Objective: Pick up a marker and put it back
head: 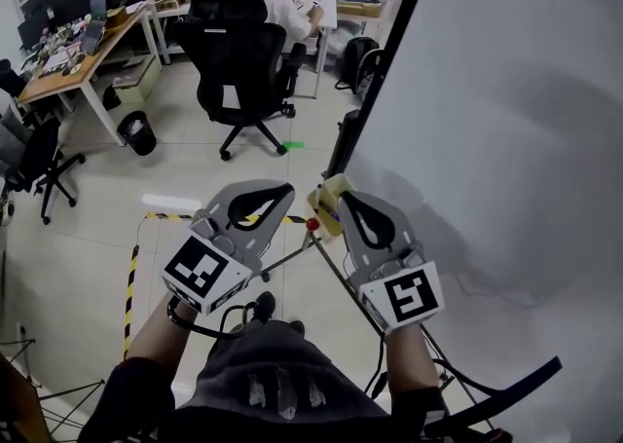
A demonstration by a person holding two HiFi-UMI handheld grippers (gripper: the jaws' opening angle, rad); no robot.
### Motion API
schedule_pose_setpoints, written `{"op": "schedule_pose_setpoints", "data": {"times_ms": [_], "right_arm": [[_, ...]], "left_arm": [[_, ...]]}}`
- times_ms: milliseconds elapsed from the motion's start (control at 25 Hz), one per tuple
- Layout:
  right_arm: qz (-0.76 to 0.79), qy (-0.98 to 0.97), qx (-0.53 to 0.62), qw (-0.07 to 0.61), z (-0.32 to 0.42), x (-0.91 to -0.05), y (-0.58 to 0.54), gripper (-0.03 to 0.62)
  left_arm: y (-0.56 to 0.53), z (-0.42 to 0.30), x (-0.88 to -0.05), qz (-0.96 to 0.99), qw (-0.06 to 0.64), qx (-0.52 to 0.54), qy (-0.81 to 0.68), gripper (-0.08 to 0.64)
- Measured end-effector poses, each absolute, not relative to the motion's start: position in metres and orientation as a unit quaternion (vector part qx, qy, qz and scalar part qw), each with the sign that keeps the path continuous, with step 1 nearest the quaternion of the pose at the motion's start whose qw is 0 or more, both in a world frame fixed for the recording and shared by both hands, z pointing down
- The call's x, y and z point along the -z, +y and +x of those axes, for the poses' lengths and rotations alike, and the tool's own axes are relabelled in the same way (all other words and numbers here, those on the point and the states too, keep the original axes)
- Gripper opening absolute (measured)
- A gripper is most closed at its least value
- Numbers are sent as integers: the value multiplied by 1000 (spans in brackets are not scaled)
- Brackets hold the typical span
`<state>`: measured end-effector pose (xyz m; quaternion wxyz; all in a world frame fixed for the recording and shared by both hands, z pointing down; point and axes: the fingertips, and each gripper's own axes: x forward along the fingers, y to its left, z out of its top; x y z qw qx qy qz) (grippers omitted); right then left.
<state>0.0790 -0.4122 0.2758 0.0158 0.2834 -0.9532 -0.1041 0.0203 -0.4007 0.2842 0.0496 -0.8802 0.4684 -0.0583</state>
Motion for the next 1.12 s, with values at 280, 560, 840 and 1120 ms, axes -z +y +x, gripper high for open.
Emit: {"op": "schedule_pose_setpoints", "data": {"times_ms": [280, 560, 840, 1120], "right_arm": [[264, -959, 105, 17, 54, -276, -399, 2], [272, -954, 119, 38, 27, -272, -349, 2], [336, -933, 117, 52, 17, -276, -289, 2], [370, -918, 119, 76, 39, -272, -216, 2]], "left_arm": [[-384, -6, -278, -869, 56, 38, 491, 6], [-334, -34, -269, -876, 65, 15, 478, 6], [-262, -73, -283, -891, 44, 6, 452, 6], [-205, -65, -291, -907, 16, -21, 421, 6]]}}
